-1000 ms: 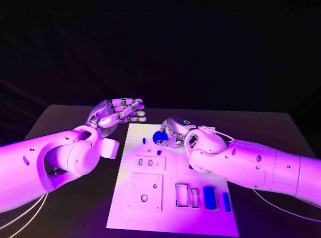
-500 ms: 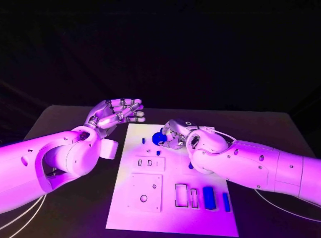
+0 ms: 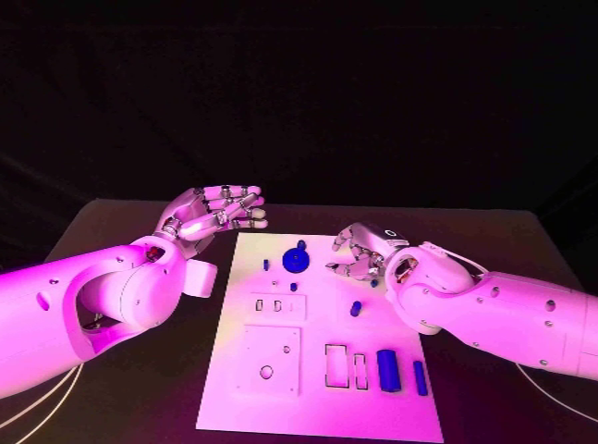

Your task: Assemble the parts on the task board

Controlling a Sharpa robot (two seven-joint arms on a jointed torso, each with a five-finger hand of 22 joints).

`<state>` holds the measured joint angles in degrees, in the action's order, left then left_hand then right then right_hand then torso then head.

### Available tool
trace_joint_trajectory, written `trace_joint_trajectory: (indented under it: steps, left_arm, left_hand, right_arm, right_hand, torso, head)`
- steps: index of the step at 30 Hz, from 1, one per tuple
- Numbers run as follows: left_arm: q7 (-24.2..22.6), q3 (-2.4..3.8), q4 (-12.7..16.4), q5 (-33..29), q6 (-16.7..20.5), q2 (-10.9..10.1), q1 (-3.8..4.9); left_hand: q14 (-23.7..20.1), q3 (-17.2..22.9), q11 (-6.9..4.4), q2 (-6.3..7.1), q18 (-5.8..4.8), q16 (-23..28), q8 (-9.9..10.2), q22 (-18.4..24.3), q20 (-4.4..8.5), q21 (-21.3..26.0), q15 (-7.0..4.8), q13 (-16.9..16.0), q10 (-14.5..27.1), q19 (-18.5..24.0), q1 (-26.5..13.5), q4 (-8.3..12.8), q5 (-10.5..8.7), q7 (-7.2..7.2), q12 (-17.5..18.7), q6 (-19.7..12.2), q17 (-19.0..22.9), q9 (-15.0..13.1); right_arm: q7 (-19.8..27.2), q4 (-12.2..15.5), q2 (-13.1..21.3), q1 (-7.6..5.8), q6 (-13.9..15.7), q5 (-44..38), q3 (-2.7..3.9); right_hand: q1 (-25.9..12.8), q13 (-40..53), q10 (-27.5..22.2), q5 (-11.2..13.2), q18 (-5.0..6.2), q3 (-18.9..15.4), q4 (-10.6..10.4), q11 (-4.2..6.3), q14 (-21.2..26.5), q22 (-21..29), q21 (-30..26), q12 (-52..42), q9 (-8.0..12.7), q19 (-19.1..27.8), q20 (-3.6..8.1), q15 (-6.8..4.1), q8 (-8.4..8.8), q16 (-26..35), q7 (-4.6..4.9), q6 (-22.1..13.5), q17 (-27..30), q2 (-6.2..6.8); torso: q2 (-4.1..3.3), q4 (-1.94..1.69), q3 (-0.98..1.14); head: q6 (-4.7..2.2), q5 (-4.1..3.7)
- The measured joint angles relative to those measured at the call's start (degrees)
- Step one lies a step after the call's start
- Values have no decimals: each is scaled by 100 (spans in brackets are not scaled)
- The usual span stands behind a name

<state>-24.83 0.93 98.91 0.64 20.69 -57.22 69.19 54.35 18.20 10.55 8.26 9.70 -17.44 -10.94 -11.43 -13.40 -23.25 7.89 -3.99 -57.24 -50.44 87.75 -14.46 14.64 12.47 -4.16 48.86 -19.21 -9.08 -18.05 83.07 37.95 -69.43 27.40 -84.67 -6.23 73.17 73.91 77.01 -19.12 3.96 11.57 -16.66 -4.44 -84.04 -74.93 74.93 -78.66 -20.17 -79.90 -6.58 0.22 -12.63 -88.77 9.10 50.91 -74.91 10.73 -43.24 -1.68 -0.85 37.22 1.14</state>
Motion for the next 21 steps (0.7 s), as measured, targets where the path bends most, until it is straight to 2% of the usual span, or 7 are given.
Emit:
trace_joint_trajectory:
  steps: [4,5,10,15,21]
  left_arm:
    - [0,0,-48,0,-28,-1,0]
    - [-2,0,-59,0,-36,2,0]
    - [-10,0,-103,0,-81,8,-1]
    - [-13,-1,-125,-1,-118,15,-1]
    - [-14,-4,-149,-1,-149,25,-3]
  left_hand:
    - [0,3,0,0,0,0,0,-1,0,0,0,0,0,0,0,3,0,0,0,0,-1,0]
    - [0,16,0,0,0,0,0,-5,0,0,0,0,0,0,0,16,0,0,0,0,-5,0]
    - [0,16,0,0,0,0,0,-7,0,0,0,0,0,0,0,16,0,0,0,0,-5,0]
    - [0,16,0,0,0,0,0,-7,0,0,0,0,0,0,0,16,0,0,0,0,-5,1]
    - [0,16,0,0,0,0,0,-6,-1,0,0,0,0,0,0,16,0,0,0,0,-5,1]
  right_arm:
    - [394,319,485,-84,243,349,37]
    - [496,384,598,-108,273,444,45]
    - [987,560,1113,-217,283,933,72]
    - [1353,517,1451,-260,10,1298,77]
    - [1592,322,1654,-213,-476,1407,65]
  right_hand:
    - [69,-67,-5,-53,1,15,15,5,0,57,-96,29,9,62,22,0,0,23,-20,20,0,69]
    - [124,-80,-17,-39,1,15,15,17,0,66,-115,30,18,62,22,0,0,23,-20,20,0,120]
    - [488,-110,-57,151,1,44,68,-6,0,36,-117,62,49,62,22,0,0,23,-16,15,0,208]
    - [1079,-133,-71,193,1,178,265,-19,0,-2,-117,113,90,62,22,0,0,23,13,-14,-2,247]
    - [1242,-172,-109,193,1,237,333,-18,0,-2,-117,141,111,62,22,0,12,23,33,-34,-4,323]
  torso:
    - [31,38,15]
    - [42,51,21]
    - [87,102,46]
    - [121,134,66]
    - [146,163,88]
  head:
    - [-16,-25]
    - [-27,-32]
    - [-38,-69]
    - [5,-149]
    - [52,-182]
